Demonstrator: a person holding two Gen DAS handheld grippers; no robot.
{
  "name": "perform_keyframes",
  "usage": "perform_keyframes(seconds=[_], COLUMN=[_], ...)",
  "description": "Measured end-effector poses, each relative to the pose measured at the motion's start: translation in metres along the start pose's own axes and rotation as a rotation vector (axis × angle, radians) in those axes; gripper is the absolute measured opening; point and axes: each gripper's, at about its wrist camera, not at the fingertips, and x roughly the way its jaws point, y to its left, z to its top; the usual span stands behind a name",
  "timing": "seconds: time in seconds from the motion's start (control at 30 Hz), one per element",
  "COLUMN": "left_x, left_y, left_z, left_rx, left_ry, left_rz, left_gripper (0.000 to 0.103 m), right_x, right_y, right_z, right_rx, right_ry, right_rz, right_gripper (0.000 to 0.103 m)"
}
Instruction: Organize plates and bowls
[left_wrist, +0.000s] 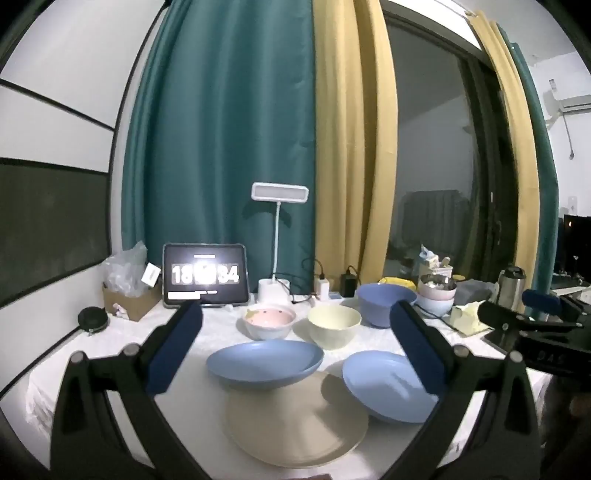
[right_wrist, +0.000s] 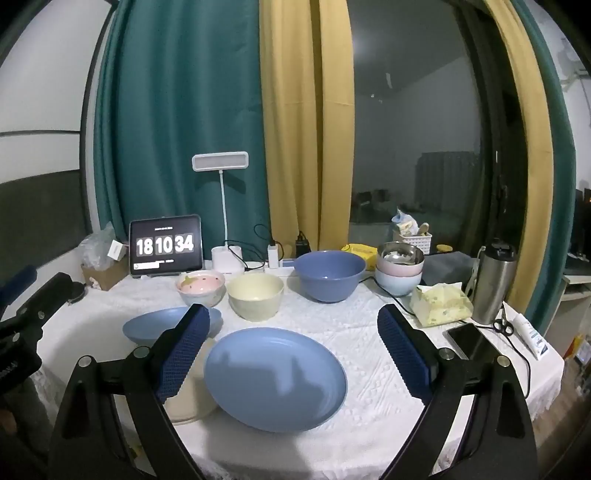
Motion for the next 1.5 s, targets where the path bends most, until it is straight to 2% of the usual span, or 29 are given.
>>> perform_keyframes(seconds=[1.5], left_x=[-0.001], left_y=[0.001], left_z=[-0.004], left_rx=[0.008], left_ry=[0.006], left_rz=[-0.004], left_gripper=[0.102], right_x=[-0.001], right_y=[-0.010], right_z=[-0.007], right_rx=[0.022], right_ry=[0.014], right_rz=[-0.009], right_gripper=[0.095])
